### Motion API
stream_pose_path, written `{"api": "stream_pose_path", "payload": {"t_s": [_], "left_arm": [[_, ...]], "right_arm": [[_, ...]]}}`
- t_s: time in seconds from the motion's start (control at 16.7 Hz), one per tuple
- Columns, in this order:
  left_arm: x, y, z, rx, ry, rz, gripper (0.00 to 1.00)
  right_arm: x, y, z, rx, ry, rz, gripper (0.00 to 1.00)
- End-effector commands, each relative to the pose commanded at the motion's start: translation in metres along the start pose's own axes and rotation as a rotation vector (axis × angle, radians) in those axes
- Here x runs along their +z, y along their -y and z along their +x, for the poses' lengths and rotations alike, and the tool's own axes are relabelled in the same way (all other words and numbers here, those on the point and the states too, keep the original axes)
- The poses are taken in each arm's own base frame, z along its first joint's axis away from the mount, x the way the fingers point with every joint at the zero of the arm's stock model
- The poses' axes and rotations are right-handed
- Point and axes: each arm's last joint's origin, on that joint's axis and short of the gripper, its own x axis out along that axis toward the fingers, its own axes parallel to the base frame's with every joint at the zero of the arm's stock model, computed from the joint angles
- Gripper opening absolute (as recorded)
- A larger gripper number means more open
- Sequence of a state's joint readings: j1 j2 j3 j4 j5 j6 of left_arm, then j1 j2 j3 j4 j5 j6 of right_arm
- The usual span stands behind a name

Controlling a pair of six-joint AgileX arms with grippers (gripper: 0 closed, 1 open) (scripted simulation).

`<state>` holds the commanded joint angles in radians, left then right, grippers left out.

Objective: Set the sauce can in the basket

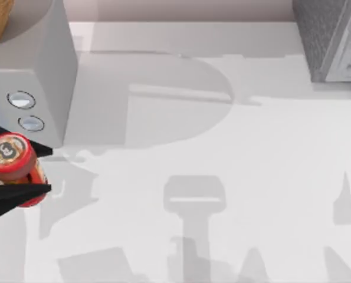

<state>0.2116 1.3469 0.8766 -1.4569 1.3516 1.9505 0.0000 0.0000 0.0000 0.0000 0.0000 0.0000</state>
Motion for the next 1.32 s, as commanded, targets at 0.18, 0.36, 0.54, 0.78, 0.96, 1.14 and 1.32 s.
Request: {"api": "stream_pose_path", "payload": {"t_s": [0.18,0.36,0.54,0.78,0.96,1.14,1.32], "left_arm": [[0.000,0.001,0.000,0.002,0.001,-0.001,0.00],[0.000,0.000,0.000,-0.003,-0.001,0.001,0.00],[0.007,-0.013,-0.005,0.015,-0.001,-0.017,0.00],[0.032,-0.058,-0.025,0.079,-0.004,-0.051,0.00],[0.063,-0.103,-0.050,0.155,-0.011,-0.053,0.00],[0.099,-0.146,-0.082,0.246,-0.019,-0.041,0.00],[0.132,-0.179,-0.115,0.344,-0.027,-0.031,0.00]], "right_arm": [[0.000,0.000,0.000,0.000,0.000,0.000,1.00],[0.000,0.000,0.000,0.000,0.000,0.000,1.00],[0.000,0.000,0.000,0.000,0.000,0.000,1.00],[0.000,0.000,0.000,0.000,0.000,0.000,1.00],[0.000,0.000,0.000,0.000,0.000,0.000,1.00],[0.000,0.000,0.000,0.000,0.000,0.000,1.00],[0.000,0.000,0.000,0.000,0.000,0.000,1.00]]}}
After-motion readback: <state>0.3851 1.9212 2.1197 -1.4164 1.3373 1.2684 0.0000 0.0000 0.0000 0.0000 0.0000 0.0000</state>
